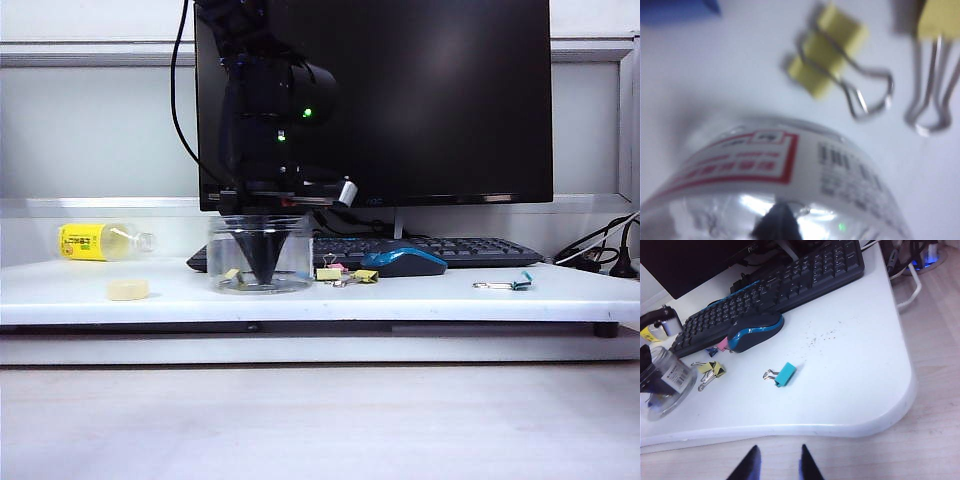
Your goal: Take the clips out of the round transparent plastic box and place them on the table.
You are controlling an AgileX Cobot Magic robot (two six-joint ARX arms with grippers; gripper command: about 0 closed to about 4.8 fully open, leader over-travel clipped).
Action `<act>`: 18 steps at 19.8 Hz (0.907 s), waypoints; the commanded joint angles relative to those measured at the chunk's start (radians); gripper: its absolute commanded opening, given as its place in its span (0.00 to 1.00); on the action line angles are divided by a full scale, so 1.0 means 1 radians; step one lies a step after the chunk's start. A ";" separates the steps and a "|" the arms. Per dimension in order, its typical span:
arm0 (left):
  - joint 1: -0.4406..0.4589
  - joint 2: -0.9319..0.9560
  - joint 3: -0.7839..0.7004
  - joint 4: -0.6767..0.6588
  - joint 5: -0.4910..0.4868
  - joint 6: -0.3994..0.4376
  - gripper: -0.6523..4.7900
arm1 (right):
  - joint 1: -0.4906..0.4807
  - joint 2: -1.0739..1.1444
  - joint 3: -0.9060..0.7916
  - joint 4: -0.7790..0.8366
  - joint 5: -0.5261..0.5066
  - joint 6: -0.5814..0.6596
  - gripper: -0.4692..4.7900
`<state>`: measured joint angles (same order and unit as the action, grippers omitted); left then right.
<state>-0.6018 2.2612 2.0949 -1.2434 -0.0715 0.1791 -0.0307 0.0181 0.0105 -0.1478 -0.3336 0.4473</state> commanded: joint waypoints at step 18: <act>-0.035 -0.176 0.097 0.061 0.103 -0.015 0.11 | -0.001 0.000 0.002 0.011 0.002 -0.021 0.29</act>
<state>-0.6247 2.0907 2.1796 -1.2064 -0.0265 0.1642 -0.0307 0.0181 0.0105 -0.1478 -0.3344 0.4431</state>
